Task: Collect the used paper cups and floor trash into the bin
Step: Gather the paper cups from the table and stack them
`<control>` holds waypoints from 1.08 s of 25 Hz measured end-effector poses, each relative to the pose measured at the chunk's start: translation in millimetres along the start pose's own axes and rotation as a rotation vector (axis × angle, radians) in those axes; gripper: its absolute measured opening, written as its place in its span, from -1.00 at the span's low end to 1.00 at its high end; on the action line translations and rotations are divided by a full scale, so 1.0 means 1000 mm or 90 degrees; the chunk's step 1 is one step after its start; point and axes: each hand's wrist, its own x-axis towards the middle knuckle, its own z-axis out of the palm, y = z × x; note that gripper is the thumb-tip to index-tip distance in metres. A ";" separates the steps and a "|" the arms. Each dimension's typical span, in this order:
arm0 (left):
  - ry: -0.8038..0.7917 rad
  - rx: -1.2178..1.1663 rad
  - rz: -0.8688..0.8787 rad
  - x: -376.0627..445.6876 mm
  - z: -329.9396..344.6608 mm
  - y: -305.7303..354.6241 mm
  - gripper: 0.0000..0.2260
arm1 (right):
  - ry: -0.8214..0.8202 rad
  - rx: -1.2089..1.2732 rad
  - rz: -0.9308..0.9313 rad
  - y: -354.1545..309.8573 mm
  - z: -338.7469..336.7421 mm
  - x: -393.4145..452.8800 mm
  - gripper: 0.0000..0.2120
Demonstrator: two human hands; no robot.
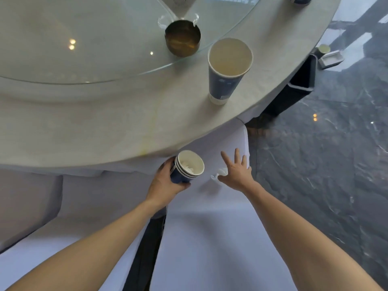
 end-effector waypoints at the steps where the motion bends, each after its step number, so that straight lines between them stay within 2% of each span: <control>1: 0.007 0.003 -0.005 0.003 0.007 -0.006 -0.21 | -0.001 -0.010 -0.009 0.003 0.011 0.010 -0.15; 5: 0.002 -0.013 -0.038 0.014 0.037 -0.046 -0.23 | -0.063 -0.061 -0.014 0.014 0.075 0.050 -0.15; 7: -0.007 -0.014 -0.049 0.011 0.047 -0.061 -0.20 | -0.103 -0.053 0.006 0.021 0.102 0.056 -0.21; 12: -0.025 -0.011 -0.056 -0.005 0.049 -0.066 -0.17 | -0.080 -0.022 -0.014 0.032 0.115 0.032 -0.66; 14: -0.036 -0.003 -0.047 -0.014 0.042 -0.052 -0.17 | -0.036 0.039 0.004 0.026 0.094 0.013 -0.70; 17: -0.048 0.016 -0.027 -0.028 0.026 -0.021 -0.21 | 0.059 0.234 0.034 0.003 0.038 -0.026 -0.82; 21: -0.055 0.024 0.014 -0.057 0.002 0.029 -0.24 | 0.174 0.429 -0.052 -0.036 -0.053 -0.094 -0.83; 24: -0.043 0.009 0.036 -0.074 -0.011 0.057 -0.20 | 0.223 0.488 -0.099 -0.064 -0.097 -0.135 -0.77; 27: -0.025 -0.003 0.073 -0.094 -0.028 0.081 -0.21 | 0.213 0.435 -0.140 -0.091 -0.115 -0.169 -0.79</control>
